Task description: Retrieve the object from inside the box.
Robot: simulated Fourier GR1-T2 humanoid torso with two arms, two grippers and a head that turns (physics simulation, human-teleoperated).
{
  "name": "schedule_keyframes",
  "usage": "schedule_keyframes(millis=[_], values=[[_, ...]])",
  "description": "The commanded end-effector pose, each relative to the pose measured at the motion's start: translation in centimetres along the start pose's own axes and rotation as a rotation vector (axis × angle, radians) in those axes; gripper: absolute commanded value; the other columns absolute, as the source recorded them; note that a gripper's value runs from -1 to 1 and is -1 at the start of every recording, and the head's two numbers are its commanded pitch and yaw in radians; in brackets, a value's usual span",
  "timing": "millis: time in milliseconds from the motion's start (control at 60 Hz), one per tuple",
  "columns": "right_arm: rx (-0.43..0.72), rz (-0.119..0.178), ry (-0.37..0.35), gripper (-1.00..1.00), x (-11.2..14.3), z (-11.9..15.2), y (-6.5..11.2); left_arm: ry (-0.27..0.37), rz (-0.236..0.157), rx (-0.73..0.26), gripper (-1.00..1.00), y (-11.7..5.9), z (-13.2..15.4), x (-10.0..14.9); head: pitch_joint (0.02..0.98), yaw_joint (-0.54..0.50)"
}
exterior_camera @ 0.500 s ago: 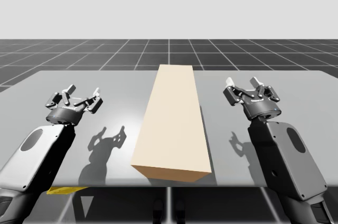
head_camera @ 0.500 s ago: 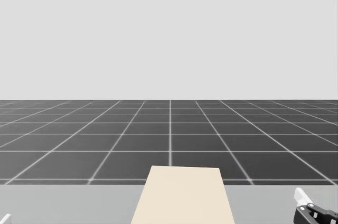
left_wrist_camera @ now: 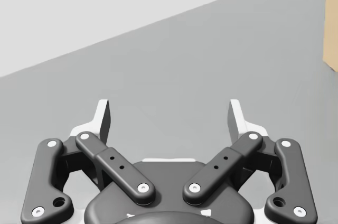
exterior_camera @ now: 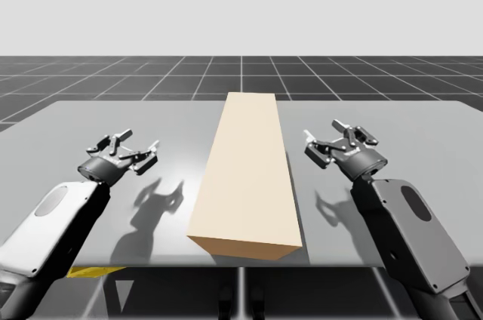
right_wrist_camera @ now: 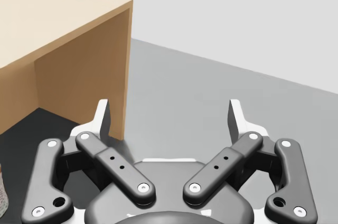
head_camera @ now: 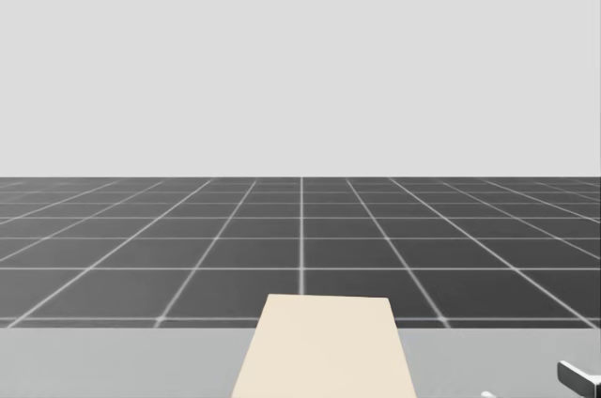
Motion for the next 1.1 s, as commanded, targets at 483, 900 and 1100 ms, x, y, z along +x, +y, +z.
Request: schedule_keyframes(millis=[483, 900, 1100], values=[[0.601, -0.063, 0.012, -1.0, -4.4, 1.1, 8.4, -0.009, -0.167, -0.506, -1.0, -11.7, 1.5, -0.5, 0.138, -0.01], [0.53, -0.151, 0.02, -1.0, -10.0, -3.7, 9.3, -0.012, -0.179, -0.502, -1.0, -11.6, 1.5, -0.6, 0.171, -0.04], [0.552, -0.146, 0.101, -1.0, -10.9, -6.6, 10.3, -0.016, -0.188, -0.507, -1.0, -11.6, 1.6, -0.6, 0.186, -0.05]])
